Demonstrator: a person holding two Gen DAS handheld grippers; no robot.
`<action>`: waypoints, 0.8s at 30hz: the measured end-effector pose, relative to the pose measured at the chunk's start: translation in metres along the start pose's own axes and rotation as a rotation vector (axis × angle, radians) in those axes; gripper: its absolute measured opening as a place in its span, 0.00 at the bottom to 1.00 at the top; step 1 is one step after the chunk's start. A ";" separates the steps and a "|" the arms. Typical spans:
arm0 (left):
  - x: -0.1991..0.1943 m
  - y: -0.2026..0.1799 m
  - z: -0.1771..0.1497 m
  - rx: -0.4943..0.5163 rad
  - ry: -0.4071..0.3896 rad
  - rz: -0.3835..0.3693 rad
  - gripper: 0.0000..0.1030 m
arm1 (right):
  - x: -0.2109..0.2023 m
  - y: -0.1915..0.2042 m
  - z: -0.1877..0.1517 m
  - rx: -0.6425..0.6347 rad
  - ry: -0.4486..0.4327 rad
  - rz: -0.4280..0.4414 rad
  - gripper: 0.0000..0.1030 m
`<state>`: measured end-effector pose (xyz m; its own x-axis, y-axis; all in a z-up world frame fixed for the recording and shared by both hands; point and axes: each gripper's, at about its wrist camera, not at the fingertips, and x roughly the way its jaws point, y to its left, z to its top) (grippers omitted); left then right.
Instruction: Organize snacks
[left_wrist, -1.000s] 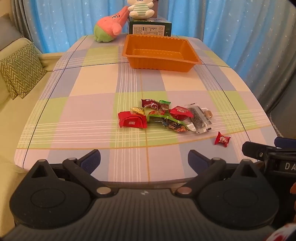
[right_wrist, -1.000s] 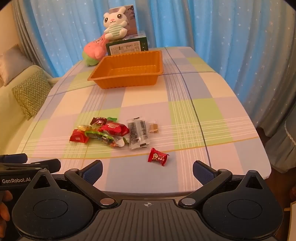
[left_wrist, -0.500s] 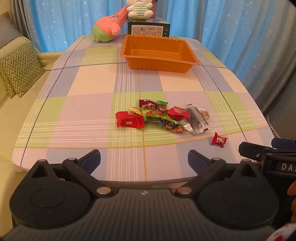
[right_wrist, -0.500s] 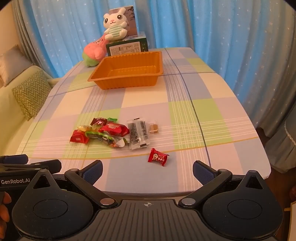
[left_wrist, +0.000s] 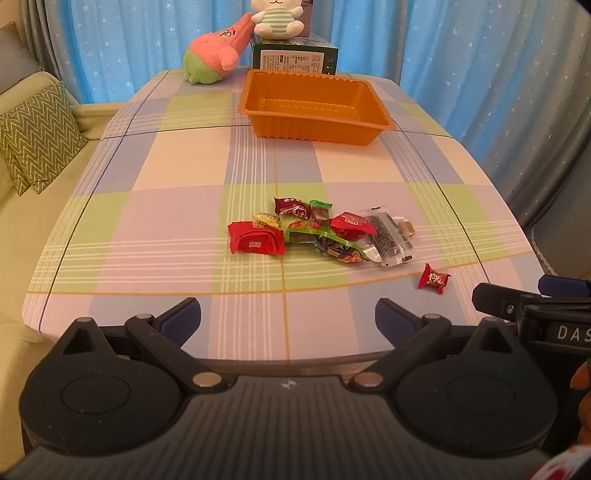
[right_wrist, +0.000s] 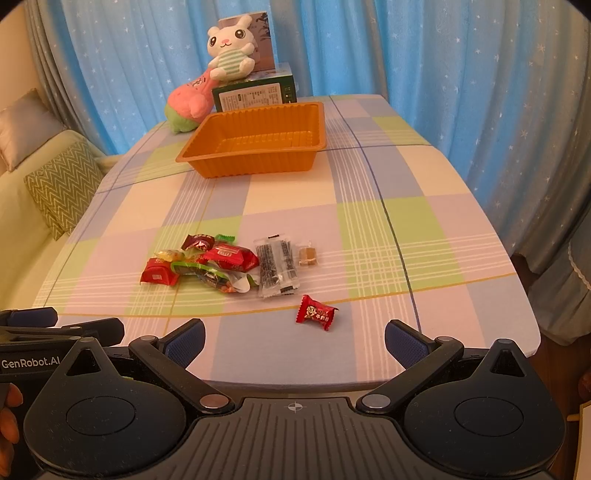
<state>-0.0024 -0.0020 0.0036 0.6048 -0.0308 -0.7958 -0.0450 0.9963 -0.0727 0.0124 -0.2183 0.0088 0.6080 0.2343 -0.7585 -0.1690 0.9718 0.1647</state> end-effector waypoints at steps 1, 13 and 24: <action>0.000 0.000 0.000 0.000 0.000 0.000 0.97 | 0.000 0.000 0.000 0.000 0.000 0.000 1.00; 0.000 0.000 0.000 0.000 0.000 -0.001 0.97 | -0.001 0.001 0.001 0.001 -0.002 -0.001 1.00; -0.001 0.000 0.002 0.005 -0.003 0.000 0.97 | -0.002 0.001 0.002 0.000 -0.003 -0.001 1.00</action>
<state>-0.0016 -0.0019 0.0060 0.6074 -0.0309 -0.7938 -0.0410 0.9967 -0.0702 0.0126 -0.2173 0.0115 0.6102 0.2335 -0.7570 -0.1681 0.9720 0.1643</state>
